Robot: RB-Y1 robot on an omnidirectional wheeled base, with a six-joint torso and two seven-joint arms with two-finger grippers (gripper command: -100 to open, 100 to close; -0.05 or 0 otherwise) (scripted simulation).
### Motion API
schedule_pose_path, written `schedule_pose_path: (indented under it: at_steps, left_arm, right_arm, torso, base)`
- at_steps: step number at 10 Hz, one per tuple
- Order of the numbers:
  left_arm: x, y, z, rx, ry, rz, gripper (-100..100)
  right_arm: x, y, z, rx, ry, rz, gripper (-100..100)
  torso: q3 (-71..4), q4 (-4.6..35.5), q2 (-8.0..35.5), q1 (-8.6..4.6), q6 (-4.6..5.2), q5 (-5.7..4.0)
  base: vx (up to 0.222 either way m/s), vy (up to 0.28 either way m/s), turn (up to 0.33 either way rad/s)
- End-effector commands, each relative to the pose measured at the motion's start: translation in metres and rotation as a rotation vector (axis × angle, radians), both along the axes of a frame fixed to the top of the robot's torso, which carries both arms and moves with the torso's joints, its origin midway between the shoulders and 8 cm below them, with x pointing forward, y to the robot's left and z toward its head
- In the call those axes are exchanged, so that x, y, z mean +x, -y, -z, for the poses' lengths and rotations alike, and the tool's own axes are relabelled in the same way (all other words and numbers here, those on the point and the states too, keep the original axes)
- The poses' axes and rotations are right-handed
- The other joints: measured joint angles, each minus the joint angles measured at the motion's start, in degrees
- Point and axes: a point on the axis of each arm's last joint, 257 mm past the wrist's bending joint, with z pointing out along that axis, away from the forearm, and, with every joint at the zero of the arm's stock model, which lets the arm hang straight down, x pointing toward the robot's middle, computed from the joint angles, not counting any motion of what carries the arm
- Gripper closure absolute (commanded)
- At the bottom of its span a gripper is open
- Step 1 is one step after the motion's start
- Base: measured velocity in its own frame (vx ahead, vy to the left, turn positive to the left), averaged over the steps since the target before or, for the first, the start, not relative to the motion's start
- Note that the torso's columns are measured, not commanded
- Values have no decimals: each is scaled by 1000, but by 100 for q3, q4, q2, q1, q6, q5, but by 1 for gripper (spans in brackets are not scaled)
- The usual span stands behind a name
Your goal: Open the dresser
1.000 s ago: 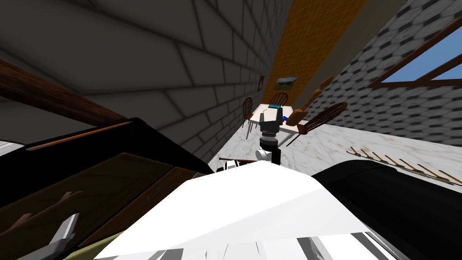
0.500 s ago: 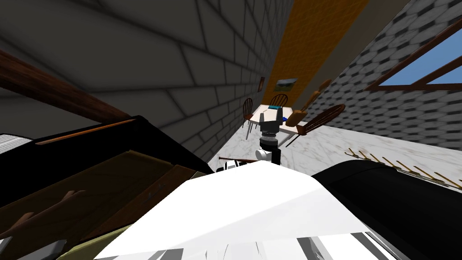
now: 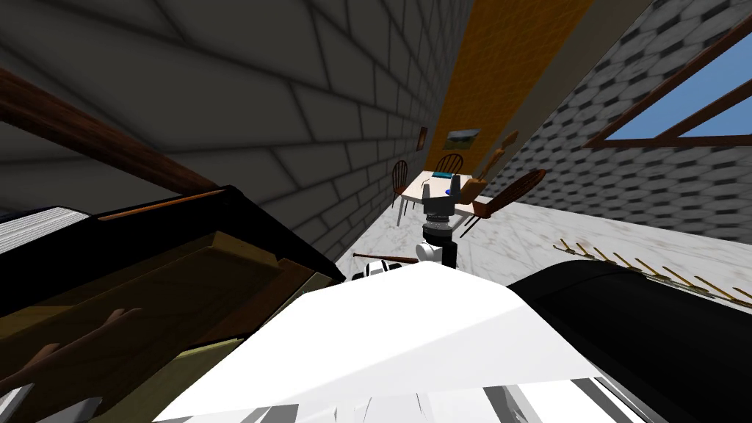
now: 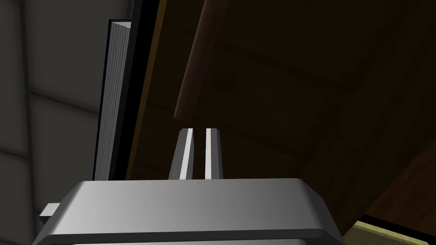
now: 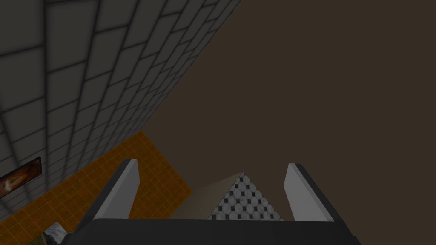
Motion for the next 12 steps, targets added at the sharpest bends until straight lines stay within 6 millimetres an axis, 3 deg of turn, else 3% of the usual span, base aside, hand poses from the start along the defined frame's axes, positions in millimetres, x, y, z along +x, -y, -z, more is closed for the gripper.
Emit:
schedule_pose_path:
  at_steps: [1,5,9,10,12]
  left_arm:
    - [-15,-9,0,-4,-25,-35,-100]
    - [0,7,-17,-28,19,-1,-100]
    - [-9,0,-20,-27,10,-34,-100]
    - [-4,3,-17,-25,13,-13,100]
    - [-6,1,-20,-26,11,-19,100]
  right_arm:
    - [0,0,0,0,0,0,0]
    - [0,0,0,0,0,0,0]
    - [0,0,0,0,0,0,0]
    - [0,0,0,0,0,0,0]
    - [0,0,0,0,0,0,0]
  torso:
    - [4,-3,-2,7,2,12]
    - [34,9,38,10,3,18]
    - [12,0,9,19,7,17]
    - [20,3,20,3,2,15]
    - [32,14,43,-17,3,0]
  base:
    - [35,-29,-4]
    - [11,-7,-2]
    - [22,30,-90]
    - [-22,-22,194]
    - [-38,-39,19]
